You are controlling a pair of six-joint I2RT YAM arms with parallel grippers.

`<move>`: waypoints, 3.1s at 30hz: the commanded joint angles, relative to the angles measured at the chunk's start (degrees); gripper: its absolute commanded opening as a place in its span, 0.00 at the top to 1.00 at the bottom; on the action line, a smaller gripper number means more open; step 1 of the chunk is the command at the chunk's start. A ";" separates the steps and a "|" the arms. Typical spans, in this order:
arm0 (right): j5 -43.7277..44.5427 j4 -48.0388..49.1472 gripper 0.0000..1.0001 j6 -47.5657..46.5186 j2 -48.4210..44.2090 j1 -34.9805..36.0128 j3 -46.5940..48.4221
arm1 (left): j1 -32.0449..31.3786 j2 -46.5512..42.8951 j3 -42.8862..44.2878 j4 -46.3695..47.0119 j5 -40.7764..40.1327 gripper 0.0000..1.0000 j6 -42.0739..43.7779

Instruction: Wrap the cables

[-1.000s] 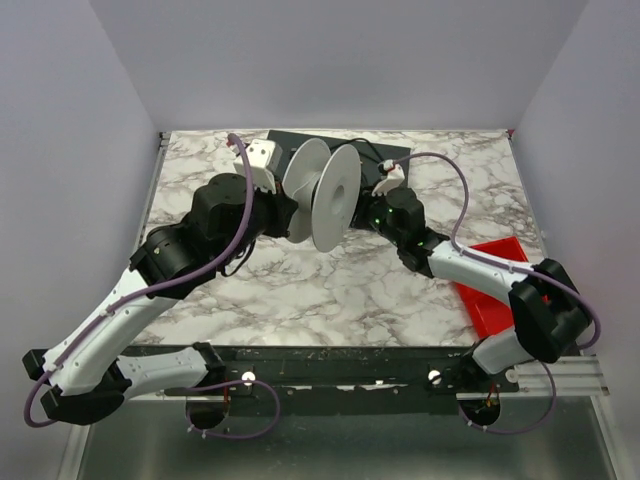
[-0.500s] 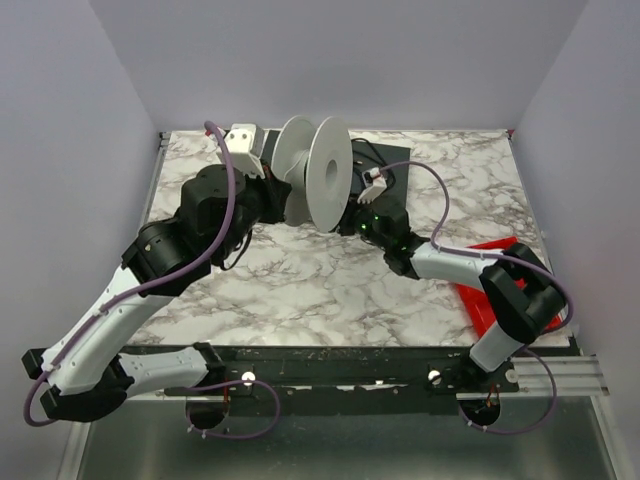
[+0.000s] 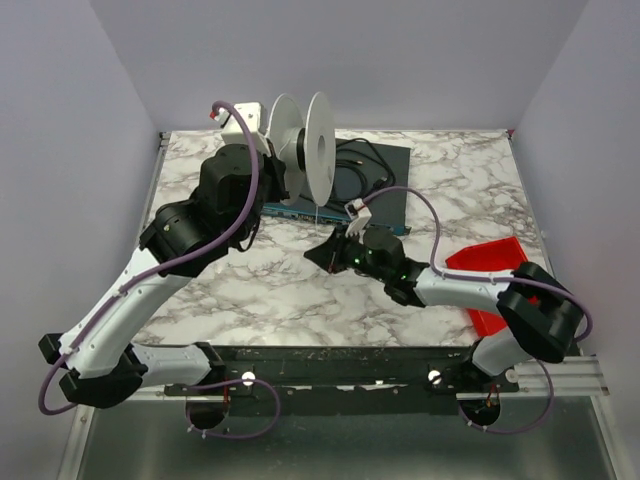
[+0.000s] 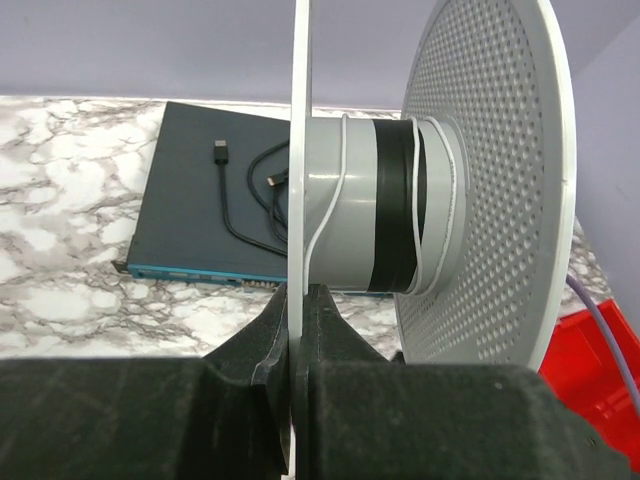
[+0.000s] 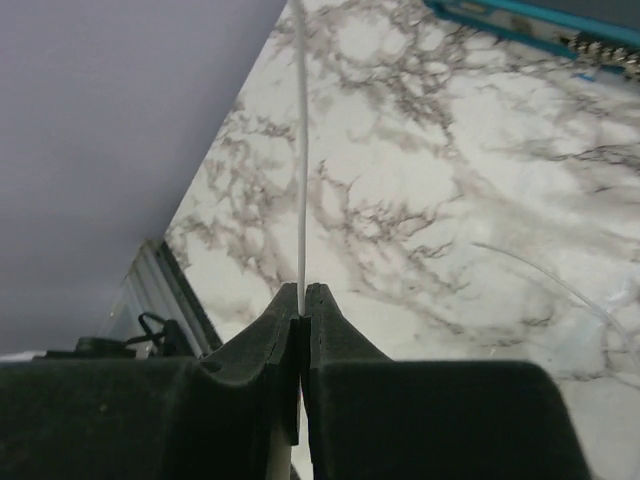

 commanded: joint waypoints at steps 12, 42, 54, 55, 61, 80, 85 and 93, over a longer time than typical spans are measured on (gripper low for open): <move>23.50 -42.67 0.99 -14.32 -14.05 9.56 18.87 | 7.44 11.01 0.09 4.36 -7.78 1.00 4.37; 31.21 -52.02 0.92 -34.04 -7.11 -2.74 41.57 | 0.59 -3.74 -23.05 7.50 12.26 1.00 20.28; 18.54 -45.36 0.80 -28.91 -6.45 -9.55 31.62 | 0.58 -8.67 -22.86 2.46 18.88 1.00 19.48; 17.84 -44.83 0.79 -28.53 -6.47 -9.74 31.04 | 0.58 -8.69 -22.55 2.25 18.73 1.00 19.09; 15.35 -41.55 0.79 -25.47 -6.54 -10.92 26.38 | 0.65 -9.45 -21.65 3.54 18.31 1.00 17.22; 5.36 -32.99 0.74 -17.57 -3.03 -12.20 18.63 | 1.72 -6.69 -17.23 6.45 12.37 1.00 12.09; 1.11 -30.07 0.74 -14.57 -1.23 -12.19 17.26 | 2.32 -6.38 -17.93 8.41 10.01 1.00 9.71; -3.17 -25.35 0.74 -9.79 0.81 -12.16 15.10 | 2.43 -7.34 -20.40 12.28 7.33 1.00 4.78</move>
